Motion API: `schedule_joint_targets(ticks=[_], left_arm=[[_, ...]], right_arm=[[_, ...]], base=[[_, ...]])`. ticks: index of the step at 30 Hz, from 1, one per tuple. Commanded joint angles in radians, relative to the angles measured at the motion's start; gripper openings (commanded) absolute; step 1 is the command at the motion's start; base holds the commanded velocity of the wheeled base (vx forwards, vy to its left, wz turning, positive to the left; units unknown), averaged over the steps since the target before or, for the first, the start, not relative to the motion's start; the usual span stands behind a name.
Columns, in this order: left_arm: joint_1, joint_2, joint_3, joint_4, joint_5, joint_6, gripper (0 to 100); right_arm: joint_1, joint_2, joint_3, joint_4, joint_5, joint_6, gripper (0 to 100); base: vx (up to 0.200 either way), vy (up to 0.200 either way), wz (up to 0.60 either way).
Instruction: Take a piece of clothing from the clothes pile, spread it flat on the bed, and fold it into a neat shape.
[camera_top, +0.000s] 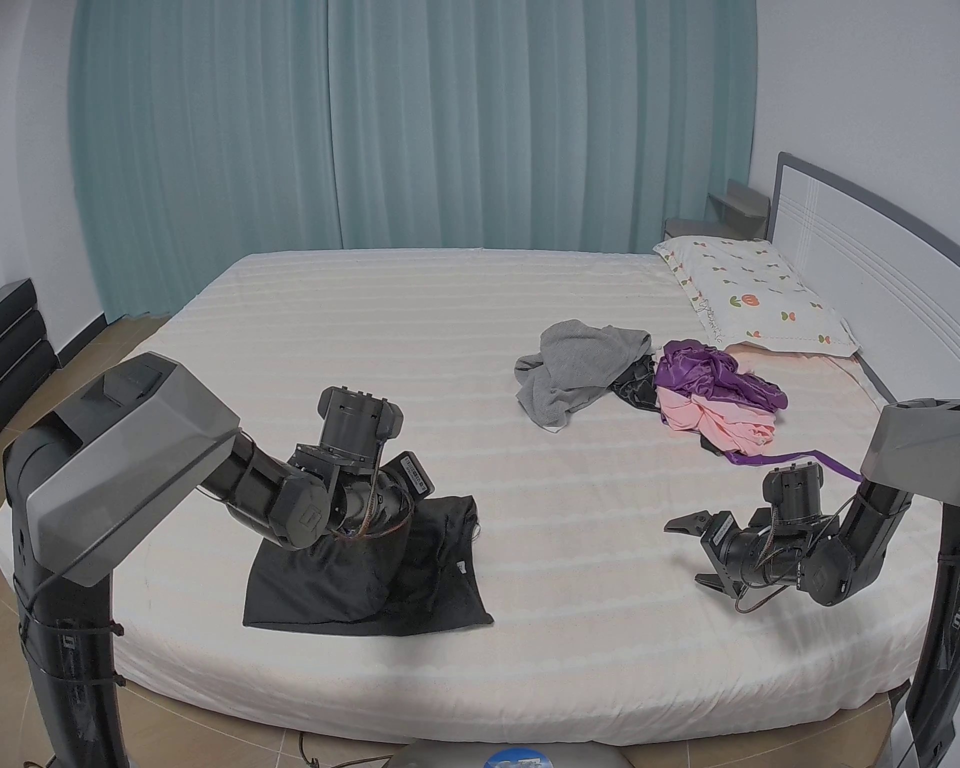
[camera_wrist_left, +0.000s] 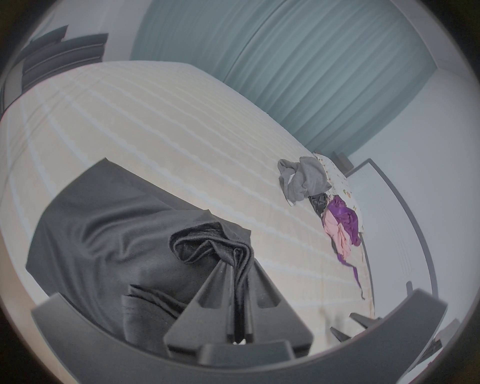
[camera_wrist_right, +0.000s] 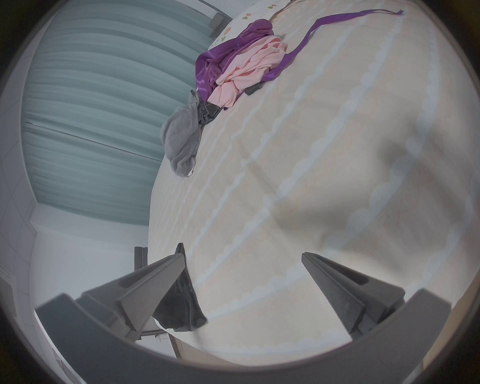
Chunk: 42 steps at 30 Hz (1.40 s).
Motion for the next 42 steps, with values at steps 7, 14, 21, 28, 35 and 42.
schedule_joint_targets(ticks=[7,14,21,28,35,42], left_arm=[[-0.022,0.054,-0.023,0.003,-0.01,-0.018,100],[-0.029,0.045,-0.011,-0.011,0.004,-0.024,100],[0.012,-0.054,0.112,-0.034,-0.016,-0.075,100],[0.109,-0.14,0.313,-0.172,-0.023,-0.131,100],[0.164,-0.166,0.444,-0.265,-0.071,-0.196,100],[0.225,-0.165,0.498,-0.29,-0.192,-0.315,100]], right_arm=[[0.0,0.0,0.0,0.0,0.0,0.0,100],[0.0,0.0,0.0,0.0,0.0,0.0,100],[0.0,0.0,0.0,0.0,0.0,0.0,100],[0.0,0.0,0.0,0.0,0.0,0.0,100],[0.0,0.0,0.0,0.0,0.0,0.0,100],[0.0,0.0,0.002,0.0,0.0,0.0,100]], base=[[0.0,0.0,0.0],[0.0,0.0,0.0],[0.0,0.0,0.0],[0.0,0.0,0.0],[0.0,0.0,0.0],[0.0,0.0,0.0]])
